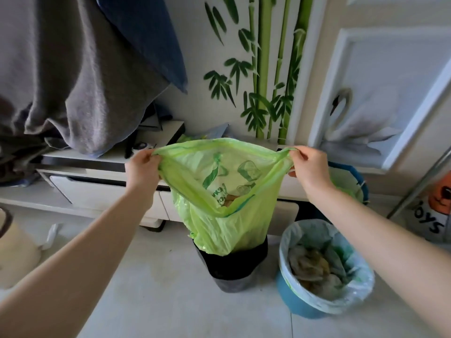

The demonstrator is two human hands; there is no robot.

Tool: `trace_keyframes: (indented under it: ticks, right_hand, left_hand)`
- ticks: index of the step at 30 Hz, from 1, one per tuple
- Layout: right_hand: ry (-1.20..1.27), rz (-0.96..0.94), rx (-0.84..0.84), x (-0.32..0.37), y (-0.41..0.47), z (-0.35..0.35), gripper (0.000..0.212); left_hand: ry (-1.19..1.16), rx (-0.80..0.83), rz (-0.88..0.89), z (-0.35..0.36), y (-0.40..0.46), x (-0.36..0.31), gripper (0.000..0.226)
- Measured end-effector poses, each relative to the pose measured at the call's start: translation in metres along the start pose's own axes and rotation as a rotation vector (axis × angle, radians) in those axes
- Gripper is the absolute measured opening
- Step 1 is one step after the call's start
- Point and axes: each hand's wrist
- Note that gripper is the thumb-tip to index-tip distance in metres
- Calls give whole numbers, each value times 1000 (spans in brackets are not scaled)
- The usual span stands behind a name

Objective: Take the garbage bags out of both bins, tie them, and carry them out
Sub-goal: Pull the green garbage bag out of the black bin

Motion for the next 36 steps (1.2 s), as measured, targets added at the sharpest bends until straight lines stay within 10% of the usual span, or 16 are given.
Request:
trace_keyframes:
  ticks: [17,36]
  right_hand:
    - [69,-179,-63,107,-97,-116,18]
    - [-405,316,353,-93,-203,-81,18]
  left_hand:
    - [-56,33,212,-74,-111,-104,18]
    - [338,248,-416,-118,-131,122,6]
Point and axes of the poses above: each hand's wrist, its own y-axis towards the middle knuckle, its own z-axis out of the palm, x = y × z, and after that the axes turned 2 degrees about -x, right-handed
